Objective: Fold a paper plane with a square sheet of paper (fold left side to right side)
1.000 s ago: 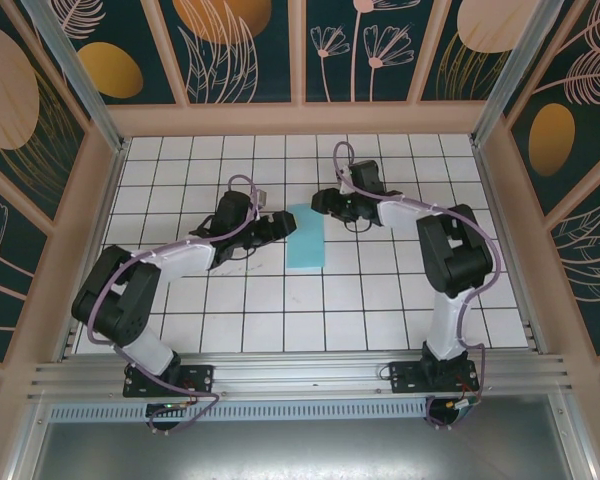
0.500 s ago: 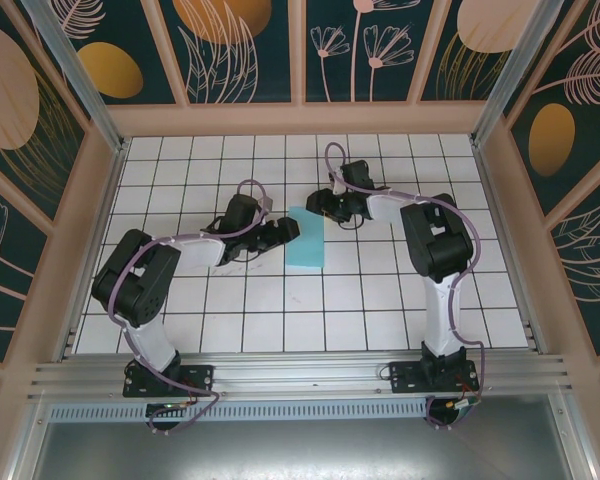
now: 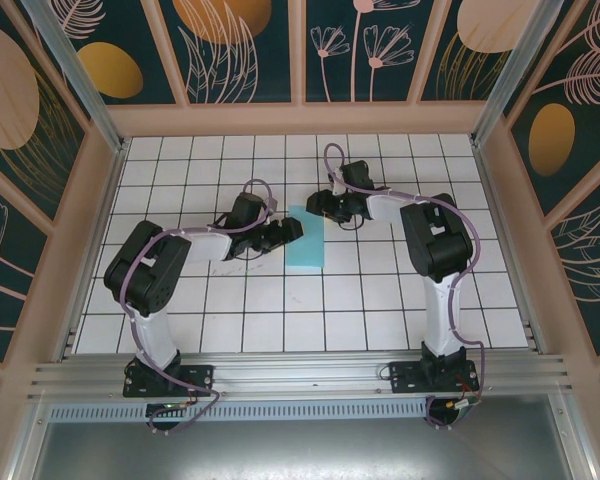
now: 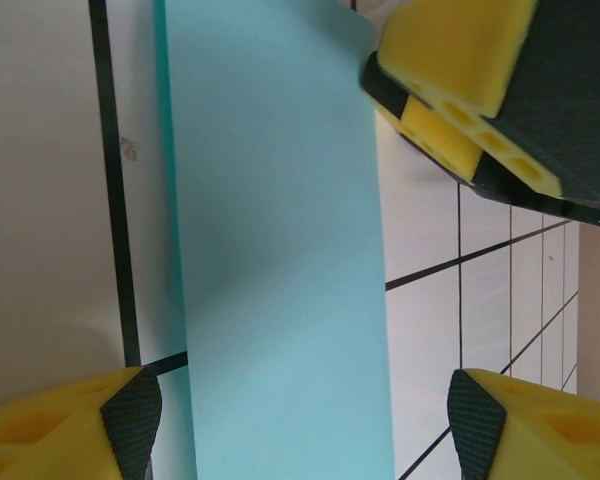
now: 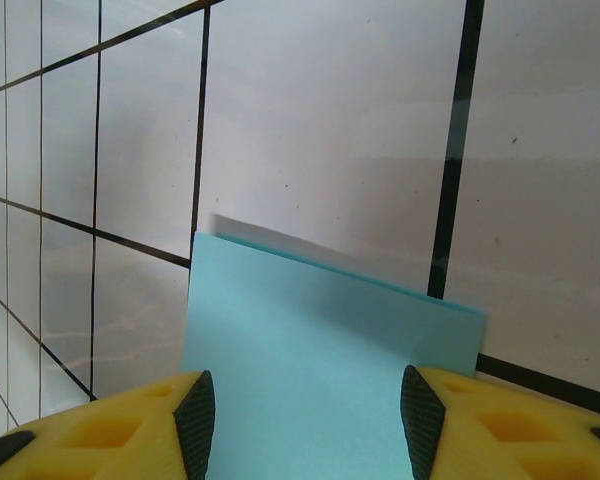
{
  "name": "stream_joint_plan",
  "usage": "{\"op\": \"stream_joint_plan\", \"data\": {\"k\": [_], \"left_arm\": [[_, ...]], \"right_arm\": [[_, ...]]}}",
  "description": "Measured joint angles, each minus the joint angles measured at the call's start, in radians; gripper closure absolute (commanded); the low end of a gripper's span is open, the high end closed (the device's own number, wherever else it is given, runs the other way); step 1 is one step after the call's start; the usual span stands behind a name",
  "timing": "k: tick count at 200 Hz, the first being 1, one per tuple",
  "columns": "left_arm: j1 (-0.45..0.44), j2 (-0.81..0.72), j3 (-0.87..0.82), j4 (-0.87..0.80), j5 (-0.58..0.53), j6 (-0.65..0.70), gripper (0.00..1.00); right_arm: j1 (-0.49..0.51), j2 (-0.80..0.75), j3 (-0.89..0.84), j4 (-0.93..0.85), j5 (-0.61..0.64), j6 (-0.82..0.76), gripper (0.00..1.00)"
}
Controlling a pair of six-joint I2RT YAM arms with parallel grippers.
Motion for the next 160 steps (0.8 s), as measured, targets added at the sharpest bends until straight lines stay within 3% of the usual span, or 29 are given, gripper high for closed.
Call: {"op": "stream_joint_plan", "data": {"k": [95,136,160], "left_arm": [[0.007,0.032,0.018,-0.003,0.025,-0.009,0.46],[0.007,0.032,0.018,-0.003,0.025,-0.025,0.69],[0.007,0.032,0.018,-0.002,0.026,-0.023,0.86]], "right_arm": [[0.000,0.000,0.000,0.000,-0.003,-0.007,0.45],[0.000,-0.002,0.000,0.000,-0.003,-0.012,0.44],[0.000,-0.013,-0.010,0.002,0.005,-0.031,0.38]]}}
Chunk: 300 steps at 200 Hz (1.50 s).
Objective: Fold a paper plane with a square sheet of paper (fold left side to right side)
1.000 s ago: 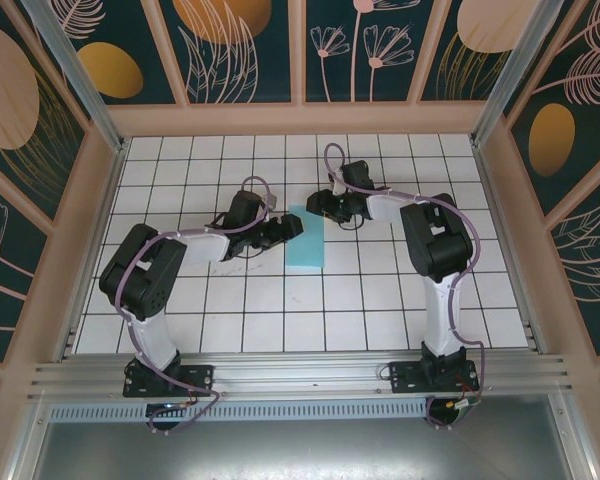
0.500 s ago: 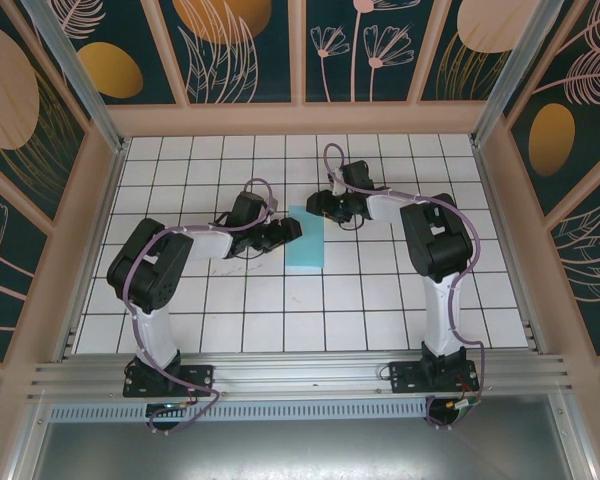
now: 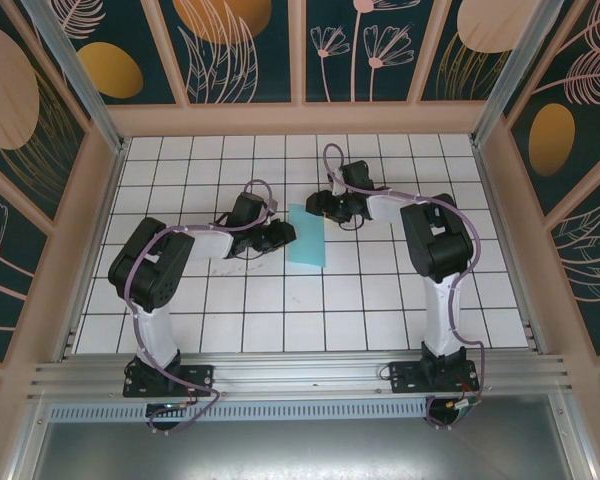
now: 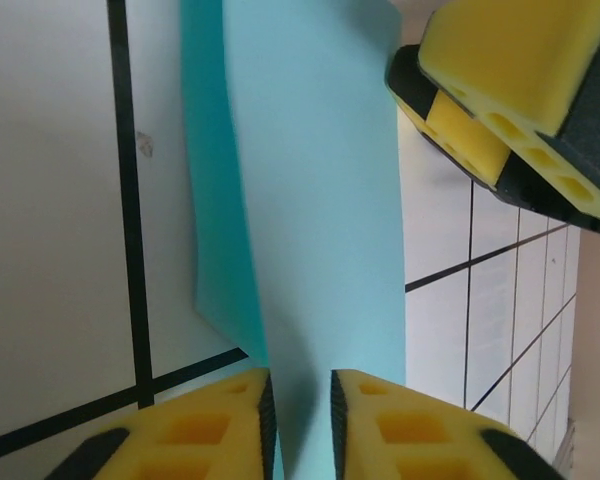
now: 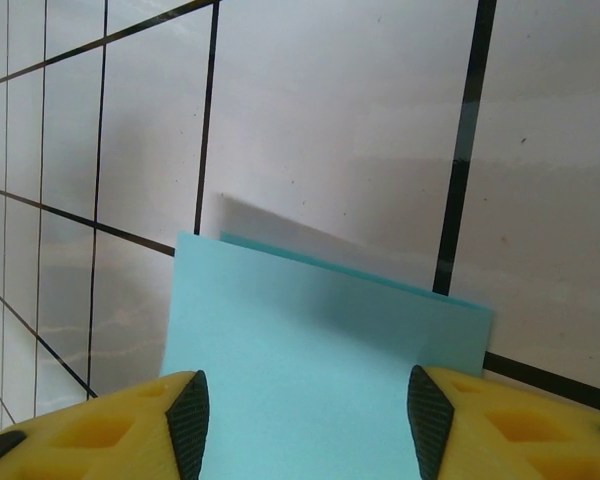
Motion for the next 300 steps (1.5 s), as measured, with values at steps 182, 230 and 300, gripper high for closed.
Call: {"op": "stream_joint_plan", "data": {"k": [182,230,300], "left_arm": [[-0.002,-0.058,-0.071,0.086,0.026,-0.130,0.96],[-0.004,-0.060,-0.072,0.093,0.030,-0.131,0.96],[-0.003,-0.061,-0.072,0.093,0.033,-0.134,0.92]], "right_arm": [[0.529,-0.550,-0.648,0.206,0.680,-0.481,0.19],[0.562,-0.375,-0.563,0.239,0.784,-0.565,0.37],[0.562,-0.365,-0.539,0.280,0.804,-0.603,0.71]]}}
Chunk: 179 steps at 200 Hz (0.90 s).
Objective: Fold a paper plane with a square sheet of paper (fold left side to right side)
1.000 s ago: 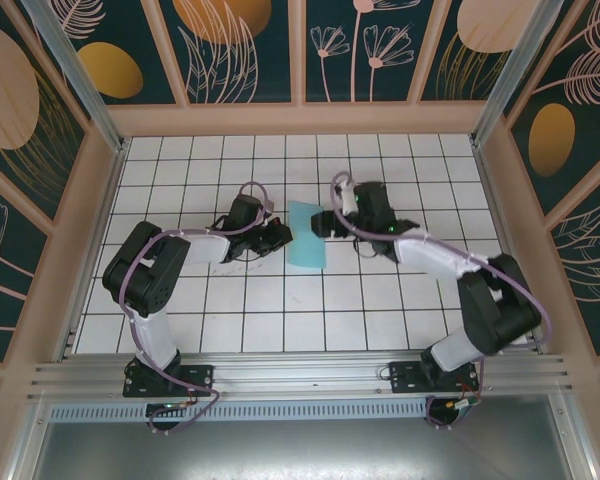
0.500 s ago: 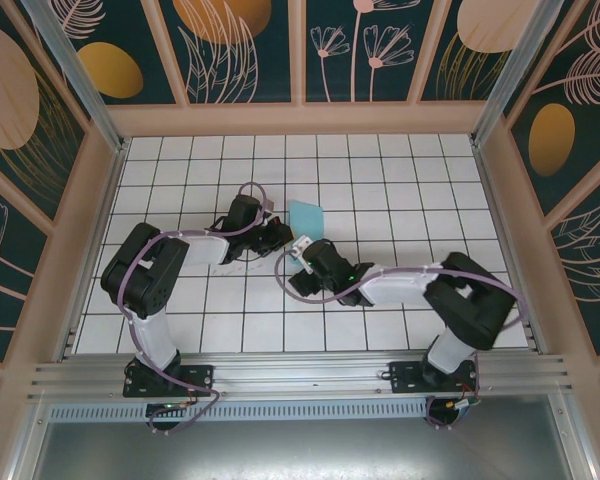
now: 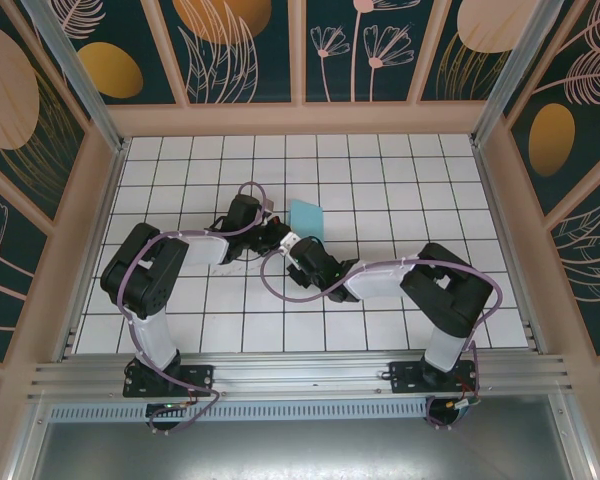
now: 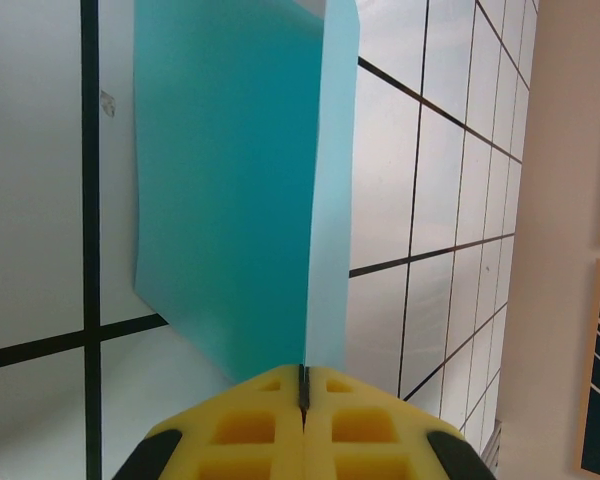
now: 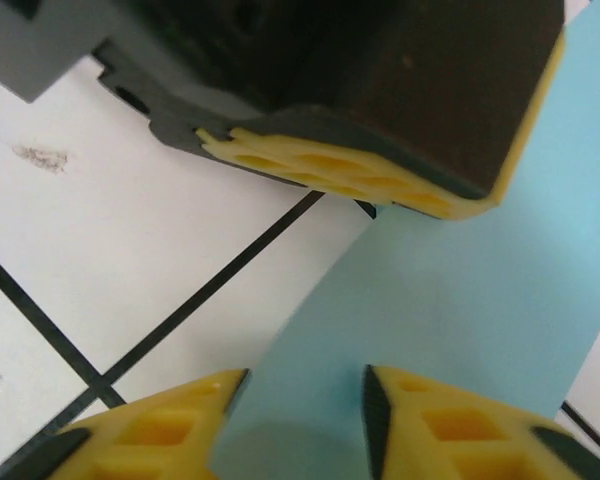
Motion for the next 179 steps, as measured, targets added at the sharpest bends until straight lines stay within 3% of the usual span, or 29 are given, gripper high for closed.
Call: {"op": "stream_joint_plan", "data": {"k": [37,55,77,122,145,179], "left_arm": [[0.000,0.000,0.000,-0.005,-0.001,0.006,0.84],[-0.002,-0.001,0.000,-0.011,-0.001,0.012,0.77],[-0.002,-0.016,0.000,-0.031,-0.007,0.026,0.58],[0.029,-0.116,0.000,-0.110,-0.028,0.089,0.41],[0.052,-0.174,0.014,-0.154,-0.043,0.122,0.42],[0.060,-0.160,0.084,-0.200,-0.046,0.166,0.63]], "right_arm": [[0.000,-0.018,0.000,-0.002,-0.015,-0.002,1.00],[0.000,-0.040,-0.001,0.000,-0.031,0.001,1.00],[-0.005,-0.060,-0.006,0.000,-0.058,0.003,1.00],[-0.044,-0.074,-0.024,-0.005,-0.134,0.014,1.00],[-0.060,-0.074,-0.030,-0.014,-0.169,0.024,1.00],[-0.068,-0.074,-0.030,-0.016,-0.220,0.033,1.00]]}}
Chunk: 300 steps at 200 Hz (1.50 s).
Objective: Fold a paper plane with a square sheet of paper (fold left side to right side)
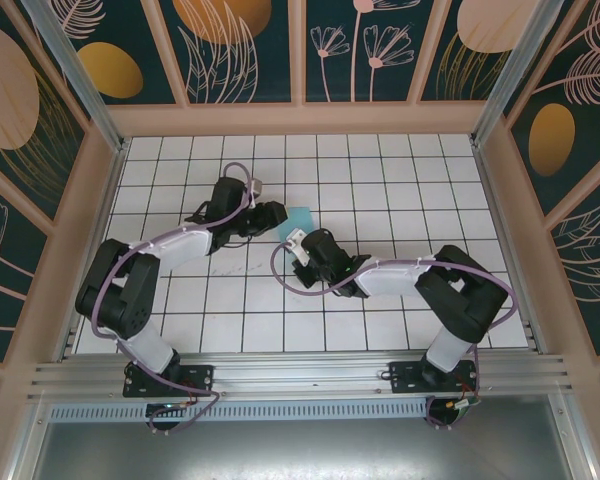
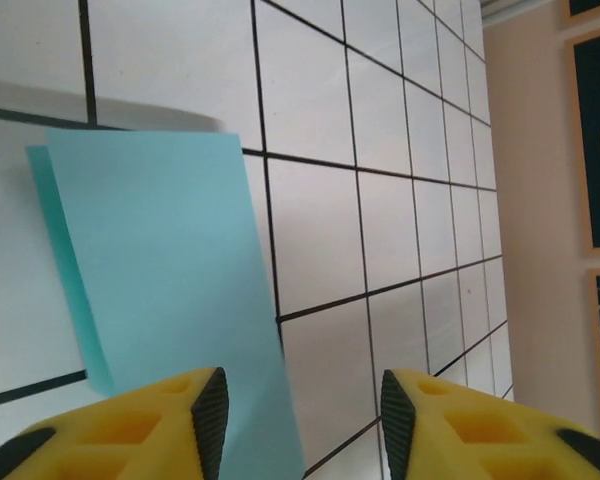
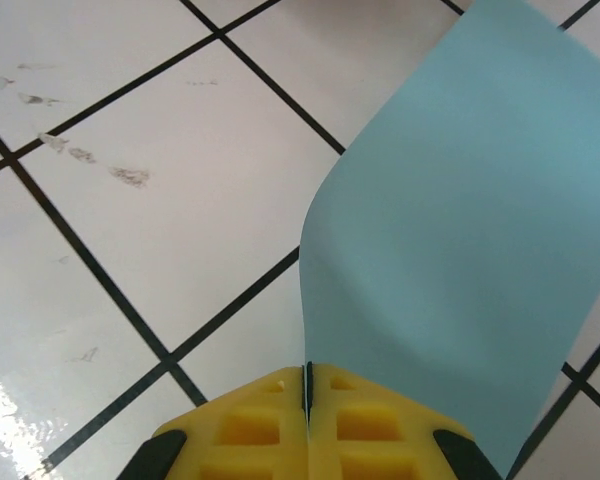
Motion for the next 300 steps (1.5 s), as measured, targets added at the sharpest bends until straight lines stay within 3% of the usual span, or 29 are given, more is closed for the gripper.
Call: {"op": "stream_joint_plan", "data": {"k": [58,95,176,227,300], "left_arm": [[0.000,0.269,0.253,-0.072,0.058,0.109,0.71],[0.000,0.372,0.297,-0.113,0.081,0.148,0.73],[0.000,0.430,0.312,-0.144,0.091,0.200,0.76],[0.000,0.431,0.312,-0.144,0.091,0.222,0.77],[0.000,0.432,0.312,-0.145,0.091,0.235,0.78]], "right_arm": [[-0.006,0.000,0.000,-0.006,-0.051,0.020,1.00],[-0.010,0.013,0.013,-0.012,-0.083,0.028,1.00],[-0.073,0.014,0.024,-0.026,-0.209,0.074,1.00],[-0.171,0.040,0.064,-0.059,-0.333,0.143,1.00],[-0.240,0.144,0.156,-0.131,-0.379,0.188,1.00]]}}
